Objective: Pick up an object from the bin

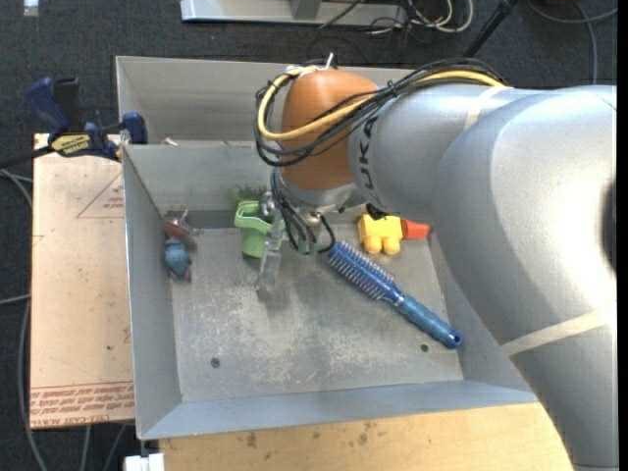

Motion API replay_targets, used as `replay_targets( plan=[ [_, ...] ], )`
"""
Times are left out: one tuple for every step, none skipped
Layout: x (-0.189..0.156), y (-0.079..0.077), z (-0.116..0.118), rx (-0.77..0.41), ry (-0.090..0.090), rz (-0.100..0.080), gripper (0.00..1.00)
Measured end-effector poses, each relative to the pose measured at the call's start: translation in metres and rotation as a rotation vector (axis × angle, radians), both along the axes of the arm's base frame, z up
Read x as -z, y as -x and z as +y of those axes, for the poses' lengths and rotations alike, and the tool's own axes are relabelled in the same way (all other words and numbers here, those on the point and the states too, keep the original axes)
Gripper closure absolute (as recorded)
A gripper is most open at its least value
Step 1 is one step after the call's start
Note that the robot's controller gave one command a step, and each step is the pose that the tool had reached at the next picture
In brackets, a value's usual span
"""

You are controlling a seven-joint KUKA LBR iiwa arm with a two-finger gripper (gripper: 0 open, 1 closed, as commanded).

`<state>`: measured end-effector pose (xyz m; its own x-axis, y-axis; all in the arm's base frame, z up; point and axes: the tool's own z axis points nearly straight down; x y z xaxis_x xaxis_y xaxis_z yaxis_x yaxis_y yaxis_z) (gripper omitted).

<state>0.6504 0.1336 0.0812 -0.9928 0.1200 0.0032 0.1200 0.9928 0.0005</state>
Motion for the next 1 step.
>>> replay_targets(
  plan=[
    [0.0004,-0.0004,0.0013,-0.002,-0.001,-0.004,1.0]
  ],
)
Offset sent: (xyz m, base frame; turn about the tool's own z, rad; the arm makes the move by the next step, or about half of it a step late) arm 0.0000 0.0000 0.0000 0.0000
